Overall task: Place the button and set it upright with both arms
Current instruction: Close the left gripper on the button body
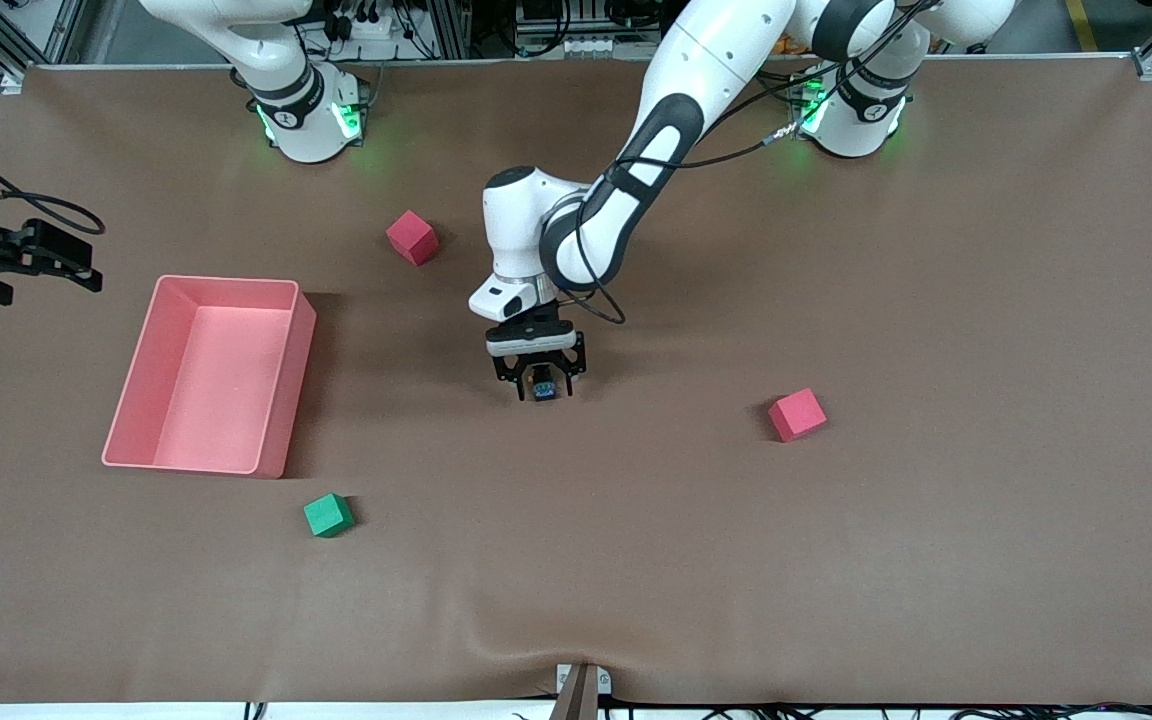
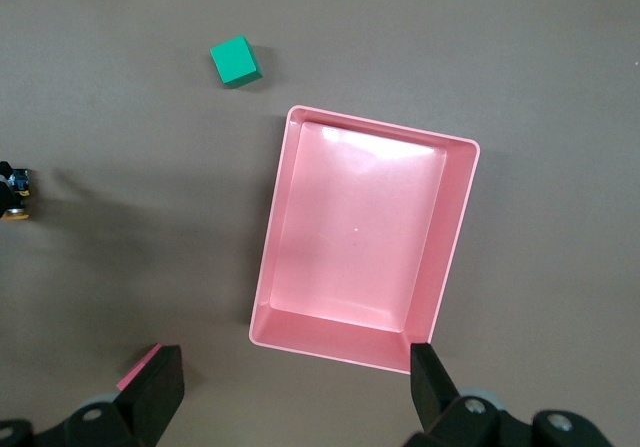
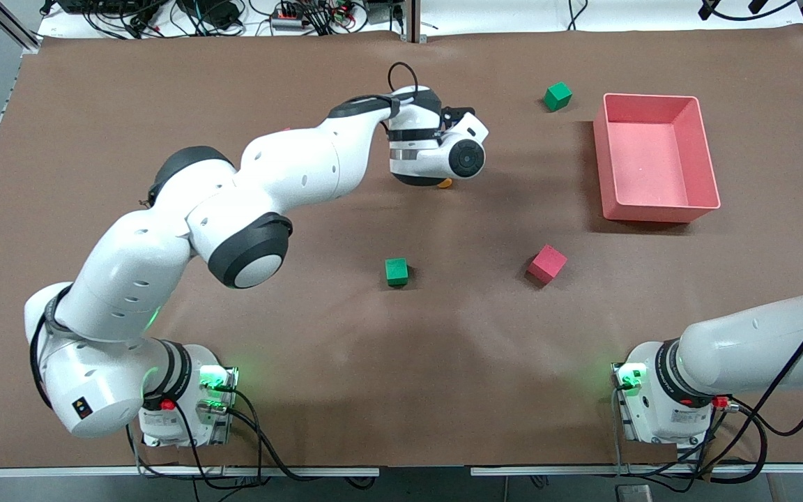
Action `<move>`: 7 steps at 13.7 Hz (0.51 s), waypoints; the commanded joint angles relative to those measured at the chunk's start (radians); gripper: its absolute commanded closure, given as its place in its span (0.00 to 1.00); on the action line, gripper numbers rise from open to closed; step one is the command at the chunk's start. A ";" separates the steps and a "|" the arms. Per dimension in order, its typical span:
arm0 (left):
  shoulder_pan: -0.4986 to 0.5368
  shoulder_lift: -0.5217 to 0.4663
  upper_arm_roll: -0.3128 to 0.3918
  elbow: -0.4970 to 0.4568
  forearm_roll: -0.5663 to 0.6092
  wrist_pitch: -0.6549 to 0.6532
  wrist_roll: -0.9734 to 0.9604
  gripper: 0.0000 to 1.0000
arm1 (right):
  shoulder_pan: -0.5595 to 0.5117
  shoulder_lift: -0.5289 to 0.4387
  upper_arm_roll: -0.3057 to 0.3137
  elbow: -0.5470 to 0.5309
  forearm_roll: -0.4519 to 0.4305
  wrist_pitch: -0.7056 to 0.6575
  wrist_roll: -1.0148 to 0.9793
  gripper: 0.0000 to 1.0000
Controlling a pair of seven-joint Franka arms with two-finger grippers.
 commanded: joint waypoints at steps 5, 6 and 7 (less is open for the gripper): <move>-0.040 0.040 0.016 0.023 0.032 0.009 -0.069 0.35 | -0.023 0.012 0.010 0.002 0.020 0.035 -0.005 0.00; -0.043 0.040 0.016 0.022 0.033 0.008 -0.079 0.35 | -0.021 0.012 0.008 0.002 0.020 0.038 -0.005 0.00; -0.046 0.040 0.016 0.019 0.033 0.006 -0.081 0.36 | -0.021 0.012 0.008 0.002 0.020 0.038 -0.005 0.00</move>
